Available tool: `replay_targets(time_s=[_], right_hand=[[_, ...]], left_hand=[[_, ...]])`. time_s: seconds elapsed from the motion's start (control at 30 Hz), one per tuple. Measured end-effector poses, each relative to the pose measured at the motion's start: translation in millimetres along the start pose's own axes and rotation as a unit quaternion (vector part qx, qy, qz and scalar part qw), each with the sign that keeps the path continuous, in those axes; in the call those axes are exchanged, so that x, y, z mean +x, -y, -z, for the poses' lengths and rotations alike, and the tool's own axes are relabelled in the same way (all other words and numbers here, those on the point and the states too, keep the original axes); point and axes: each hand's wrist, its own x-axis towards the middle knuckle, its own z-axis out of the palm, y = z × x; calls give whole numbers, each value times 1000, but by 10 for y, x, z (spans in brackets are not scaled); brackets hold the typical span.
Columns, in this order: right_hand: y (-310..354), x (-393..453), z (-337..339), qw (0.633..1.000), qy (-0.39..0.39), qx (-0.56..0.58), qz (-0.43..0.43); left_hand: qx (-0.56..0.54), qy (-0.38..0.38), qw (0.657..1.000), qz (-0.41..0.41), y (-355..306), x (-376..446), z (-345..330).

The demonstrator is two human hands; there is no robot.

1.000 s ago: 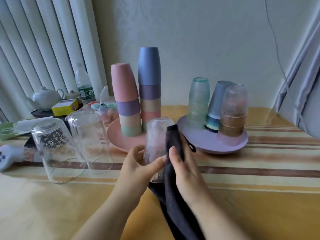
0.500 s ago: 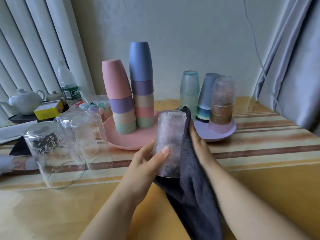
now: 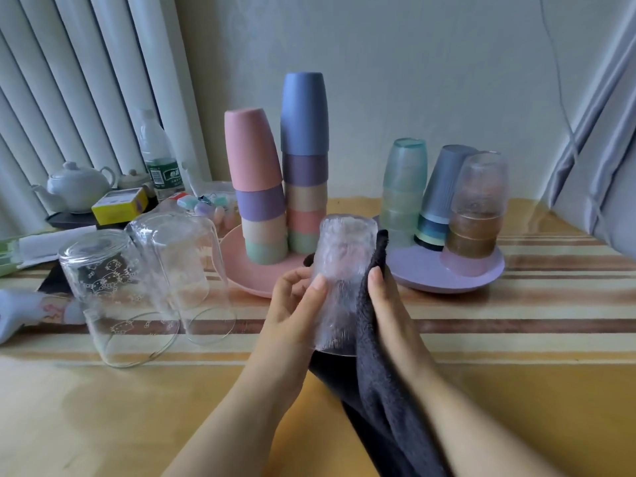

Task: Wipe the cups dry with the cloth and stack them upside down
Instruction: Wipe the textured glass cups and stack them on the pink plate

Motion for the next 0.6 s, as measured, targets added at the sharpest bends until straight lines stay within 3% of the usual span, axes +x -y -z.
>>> replay_targets(time_s=[0.1, 0.2, 0.37, 0.5, 0.6], right_hand=[[37, -37, 53, 996, -76, 2, 39], [33, -46, 27, 993, -92, -5, 70], [44, -46, 42, 991, -113, -3, 75], [148, 0, 273, 990, -138, 19, 4], [247, -73, 368, 991, -128, 5, -26]], left_hand=[[180, -35, 979, -90, 9, -67, -49], [257, 12, 960, -110, 1, -131, -85], [249, 75, 962, -85, -11, -131, -20], [217, 150, 964, -24, -34, -177, -32], [152, 155, 976, 7, -36, -167, -44]])
